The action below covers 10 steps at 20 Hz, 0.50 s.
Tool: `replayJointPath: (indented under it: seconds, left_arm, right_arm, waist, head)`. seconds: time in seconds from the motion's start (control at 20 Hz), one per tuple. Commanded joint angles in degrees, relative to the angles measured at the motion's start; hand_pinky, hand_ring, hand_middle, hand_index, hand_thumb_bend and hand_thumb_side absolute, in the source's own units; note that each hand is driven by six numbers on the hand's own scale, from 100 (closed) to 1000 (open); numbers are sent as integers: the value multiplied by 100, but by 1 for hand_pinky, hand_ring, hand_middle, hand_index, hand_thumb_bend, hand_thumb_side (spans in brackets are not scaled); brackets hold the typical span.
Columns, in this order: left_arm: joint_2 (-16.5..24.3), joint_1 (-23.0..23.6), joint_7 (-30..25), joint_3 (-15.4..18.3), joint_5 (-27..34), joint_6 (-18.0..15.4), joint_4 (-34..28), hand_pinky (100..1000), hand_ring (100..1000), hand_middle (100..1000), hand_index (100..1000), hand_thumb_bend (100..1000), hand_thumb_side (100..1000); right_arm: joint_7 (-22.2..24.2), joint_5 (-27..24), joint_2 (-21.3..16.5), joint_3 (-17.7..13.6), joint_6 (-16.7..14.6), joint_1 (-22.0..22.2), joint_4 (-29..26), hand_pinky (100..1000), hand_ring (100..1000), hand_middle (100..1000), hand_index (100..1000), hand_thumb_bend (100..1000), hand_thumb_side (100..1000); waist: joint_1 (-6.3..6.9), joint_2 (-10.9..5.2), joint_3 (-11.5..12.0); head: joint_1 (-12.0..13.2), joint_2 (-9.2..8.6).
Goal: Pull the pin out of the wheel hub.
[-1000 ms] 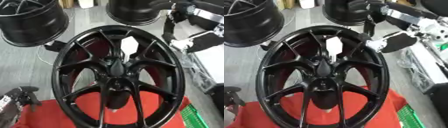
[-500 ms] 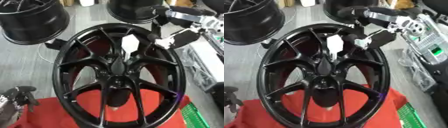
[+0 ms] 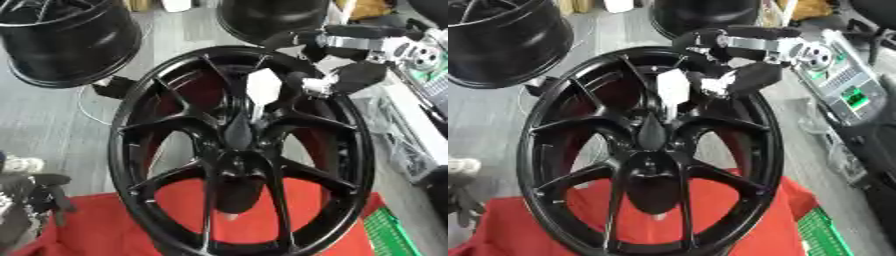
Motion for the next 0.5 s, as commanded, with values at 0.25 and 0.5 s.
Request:
replayJointPath:
  seconds: [0.25, 0.5]
  left_arm:
    - [114, -42, -17, -5, 24, -8, -71, 610, 377, 463, 767, 100, 916]
    - [114, -43, -27, -11, 14, -4, -66, 610, 377, 463, 768, 100, 917]
  right_arm:
    - [359, 147, -31, 24, 12, -151, -8, 385, 459, 1000, 960, 100, 774]
    - [572, 246, 13, 77, 18, -198, 5, 373, 449, 1000, 955, 100, 851]
  waist:
    - [-14, -167, 25]
    - [-24, -166, 39]
  head:
    - [-25, 29]
    - [-32, 42]
